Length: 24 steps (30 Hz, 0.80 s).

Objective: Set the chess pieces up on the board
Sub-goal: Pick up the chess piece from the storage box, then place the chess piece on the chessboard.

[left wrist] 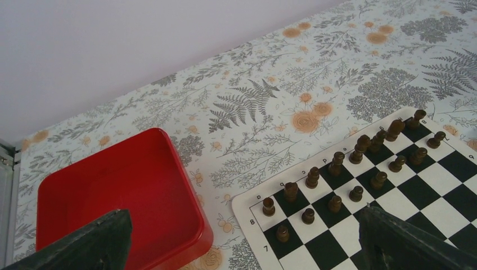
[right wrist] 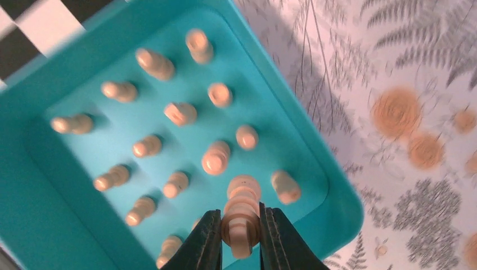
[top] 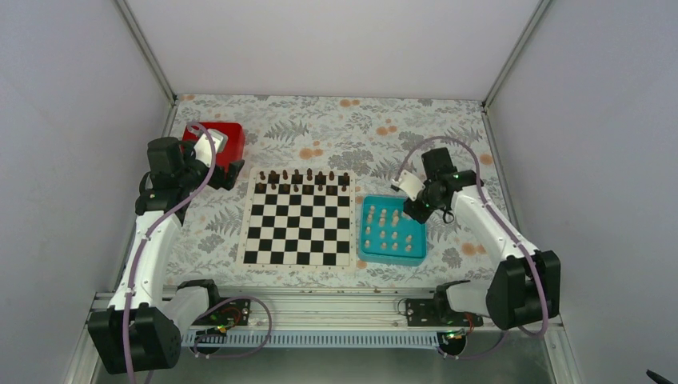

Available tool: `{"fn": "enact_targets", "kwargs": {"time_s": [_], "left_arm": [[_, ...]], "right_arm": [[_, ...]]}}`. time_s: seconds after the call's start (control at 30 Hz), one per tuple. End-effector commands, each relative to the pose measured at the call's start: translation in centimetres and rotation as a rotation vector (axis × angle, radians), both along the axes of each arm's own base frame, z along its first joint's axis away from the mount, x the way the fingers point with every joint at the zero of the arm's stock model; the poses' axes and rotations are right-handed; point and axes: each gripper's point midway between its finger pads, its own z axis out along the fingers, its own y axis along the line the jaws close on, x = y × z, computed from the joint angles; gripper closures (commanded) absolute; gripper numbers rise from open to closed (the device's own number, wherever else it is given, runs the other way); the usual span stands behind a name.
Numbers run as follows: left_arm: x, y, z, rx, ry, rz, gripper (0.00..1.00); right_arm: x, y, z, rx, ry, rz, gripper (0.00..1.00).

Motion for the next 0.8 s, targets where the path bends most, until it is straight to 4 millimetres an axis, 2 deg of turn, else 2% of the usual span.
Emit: {"fn": "enact_targets", "kwargs": {"time_s": [0.0, 0.1, 0.2, 0.33, 0.5, 0.6, 0.77], "left_arm": [[0.2, -0.2, 1.0, -0.002, -0.046, -0.02, 0.0], [0.3, -0.2, 1.2, -0.005, -0.047, -0.02, 0.0], [0.4, -0.1, 1.3, 0.001, -0.047, -0.015, 0.0], [0.4, 0.3, 1.3, 0.016, -0.048, 0.001, 0.0], [0.5, 0.6, 1.2, 0.024, -0.044, 0.016, 0.0], [0.5, 0.9, 1.0, 0.029, -0.039, 0.028, 0.0], [0.3, 1.4, 0.7, 0.038, -0.036, 0.053, 0.0]], "right_arm": [[-0.4, 2.9, 3.9, 0.037, -0.023, 0.072, 0.94], [-0.3, 6.3, 6.1, 0.065, -0.044, 0.147, 0.94], [-0.7, 10.5, 7.9, 0.09, -0.059, 0.25, 0.94], [-2.3, 16.3, 8.4, 0.106, -0.019, 0.403, 0.93], [-4.2, 22.1, 6.2, 0.111, 0.083, 0.559, 0.93], [-6.0, 25.0, 3.7, 0.084, 0.139, 0.653, 0.93], [-7.6, 27.6, 0.8, 0.058, 0.194, 0.732, 0.93]]}}
